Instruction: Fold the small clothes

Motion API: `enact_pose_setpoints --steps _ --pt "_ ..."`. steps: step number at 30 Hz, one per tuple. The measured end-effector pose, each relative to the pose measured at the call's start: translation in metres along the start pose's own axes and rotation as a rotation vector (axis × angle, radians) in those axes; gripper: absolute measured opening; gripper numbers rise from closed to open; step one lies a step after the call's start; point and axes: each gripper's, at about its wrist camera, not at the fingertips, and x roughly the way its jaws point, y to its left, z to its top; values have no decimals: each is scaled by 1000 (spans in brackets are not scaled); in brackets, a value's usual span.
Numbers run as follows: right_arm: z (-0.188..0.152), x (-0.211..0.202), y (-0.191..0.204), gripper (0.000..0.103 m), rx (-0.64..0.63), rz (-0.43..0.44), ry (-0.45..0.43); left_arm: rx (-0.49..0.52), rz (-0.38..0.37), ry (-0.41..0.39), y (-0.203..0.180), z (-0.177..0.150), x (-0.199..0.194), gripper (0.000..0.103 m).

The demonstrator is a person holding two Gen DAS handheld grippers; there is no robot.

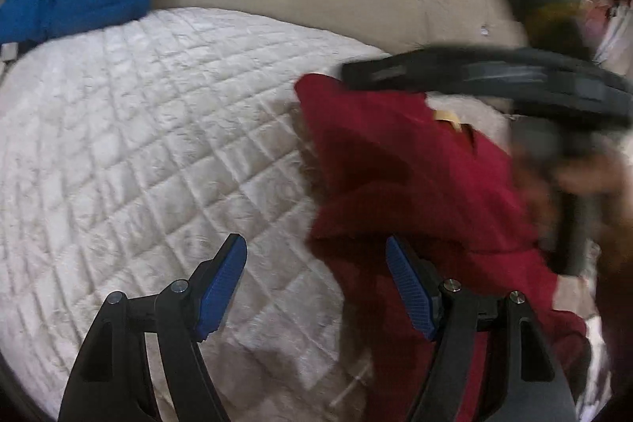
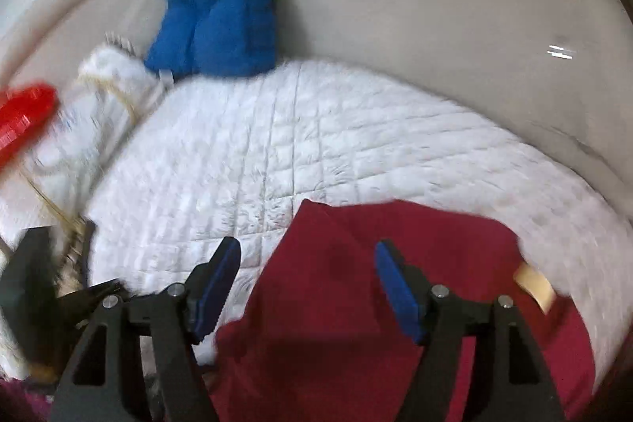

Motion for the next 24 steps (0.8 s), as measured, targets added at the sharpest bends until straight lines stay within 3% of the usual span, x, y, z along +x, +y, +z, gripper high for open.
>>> enact_pose_setpoints --steps 2,3,5,6,8,10,11,14,17,20,22,24 --pt "-1 29 -2 72 -22 -38 84 19 -31 -14 -2 2 0 53" --pt "-3 38 -5 59 -22 -46 113 23 -11 -23 -2 3 1 53" --pt "-7 45 -8 34 -12 -8 122 27 108 2 -1 8 15 51" --pt "-6 41 -7 28 -11 6 101 29 143 30 0 9 24 48" --pt "-3 35 -5 18 -13 32 80 14 136 51 1 12 29 30" --pt "5 31 2 14 -27 54 48 -10 108 4 3 15 19 7" --pt "10 28 6 13 -34 72 23 -28 100 -50 6 17 6 7" --pt "24 27 19 12 -31 128 -54 -72 160 -121 21 19 -10 12" --pt "30 62 26 13 -6 91 -3 -141 172 -35 36 18 4 13" --pt "19 67 18 25 60 104 45 -132 193 -24 33 17 5 17" --pt "15 42 6 39 111 159 6 -124 205 -48 30 18 -1 23" --pt "5 1 -8 52 103 134 -62 -122 209 -64 29 17 -7 27"
